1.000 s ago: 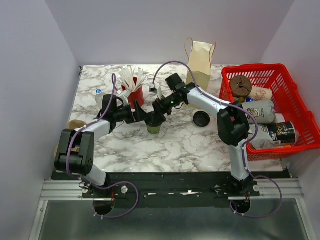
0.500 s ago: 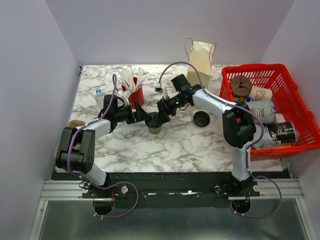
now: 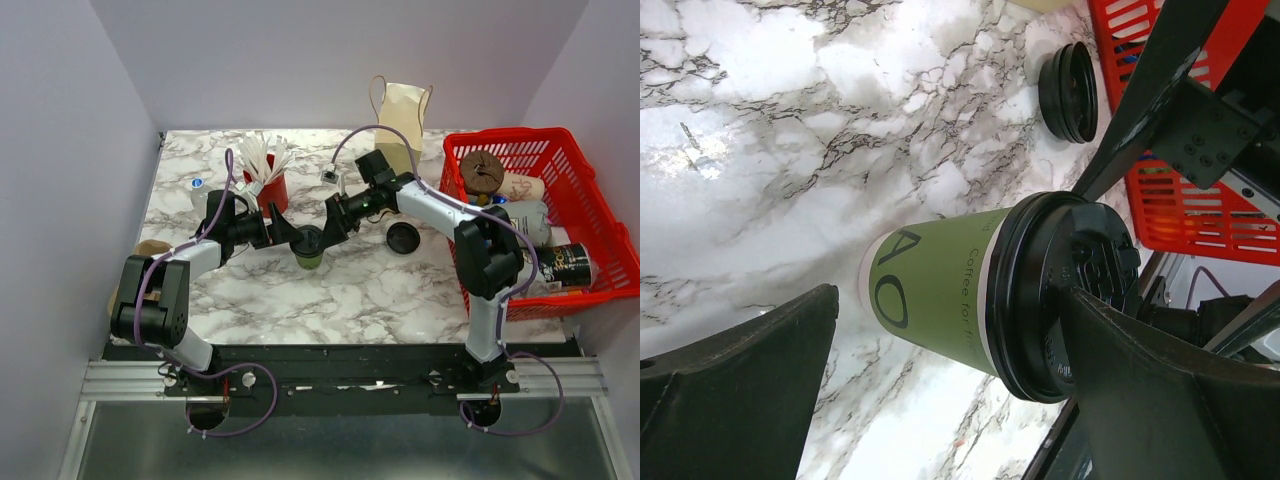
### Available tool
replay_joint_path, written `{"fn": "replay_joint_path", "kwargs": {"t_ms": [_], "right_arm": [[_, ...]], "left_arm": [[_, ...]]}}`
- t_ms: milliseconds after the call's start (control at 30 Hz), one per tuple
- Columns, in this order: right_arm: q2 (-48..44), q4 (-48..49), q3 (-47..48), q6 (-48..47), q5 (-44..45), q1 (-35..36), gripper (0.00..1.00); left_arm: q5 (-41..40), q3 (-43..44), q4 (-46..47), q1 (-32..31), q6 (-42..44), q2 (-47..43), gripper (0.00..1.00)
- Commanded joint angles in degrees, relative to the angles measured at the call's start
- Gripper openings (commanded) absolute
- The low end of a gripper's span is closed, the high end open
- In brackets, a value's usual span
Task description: Pack the takeout coffee
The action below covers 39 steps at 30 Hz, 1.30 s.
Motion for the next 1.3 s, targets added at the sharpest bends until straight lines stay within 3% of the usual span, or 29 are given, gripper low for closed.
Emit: {"fn": "replay_joint_path", "kwargs": {"t_ms": [0,467,933,1267], "right_arm": [[1.6,3.8,0.3,6.5,-3.0,-0.9,0.98],[6.3,5.1,0.4,8.9,-1.1,-1.2,0.90],[9.8,10.1,-7.5,12.8,-2.2,-3.2,0.77],[10.7,14.0,-9.1,13.6,-4.1,-3.6,0.76]], "left_arm": [[-4.2,-2.1,-4.4,0.0,4.3,1.5,0.98],[-4.1,-2.1,-4.5,0.0,4.3,2.2,0.97],[-3.8,-0.8,-6.5,0.0,5.3,3.5,0.98],[-2.8,1.6,-8.1,0.0,6.4,5.5,0.97]]}}
